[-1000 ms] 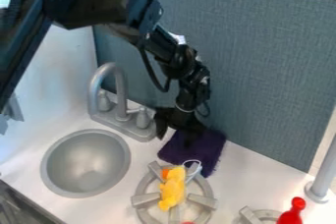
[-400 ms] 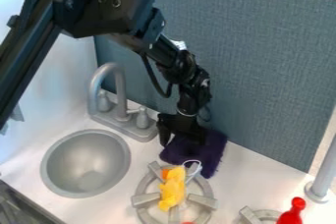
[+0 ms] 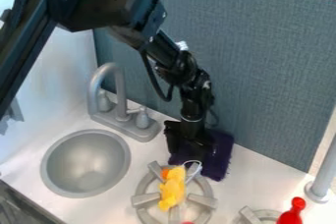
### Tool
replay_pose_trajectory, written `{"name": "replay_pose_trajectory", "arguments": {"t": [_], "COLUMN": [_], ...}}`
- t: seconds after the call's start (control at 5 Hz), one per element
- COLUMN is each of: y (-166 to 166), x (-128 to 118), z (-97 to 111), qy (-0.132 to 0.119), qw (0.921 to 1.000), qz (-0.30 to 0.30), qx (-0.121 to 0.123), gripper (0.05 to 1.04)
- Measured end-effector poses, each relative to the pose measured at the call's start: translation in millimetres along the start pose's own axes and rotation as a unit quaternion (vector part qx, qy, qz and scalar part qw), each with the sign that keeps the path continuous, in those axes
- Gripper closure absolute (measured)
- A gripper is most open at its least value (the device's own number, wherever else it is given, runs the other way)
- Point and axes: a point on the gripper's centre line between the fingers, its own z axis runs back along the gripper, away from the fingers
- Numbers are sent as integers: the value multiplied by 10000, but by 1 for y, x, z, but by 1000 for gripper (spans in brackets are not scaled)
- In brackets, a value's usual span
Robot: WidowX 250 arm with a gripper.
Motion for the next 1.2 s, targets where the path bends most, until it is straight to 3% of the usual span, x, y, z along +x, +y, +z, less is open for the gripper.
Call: {"name": "replay_pose_trajectory", "arguments": {"t": [0.2, 0.4, 0.6, 0.8, 1.2], "y": [-37, -58, -60, -58, -69], "x": [8, 19, 21, 14, -12], "z": [9, 0, 0, -2, 19], "qy": [-53, 83, 136, 66, -25], "qw": [9987, 9981, 9982, 9980, 9933], "qz": [-472, -572, -551, -584, -906], "qx": [-189, -229, -208, -212, -711], "gripper": [83, 83, 83, 83, 83]}}
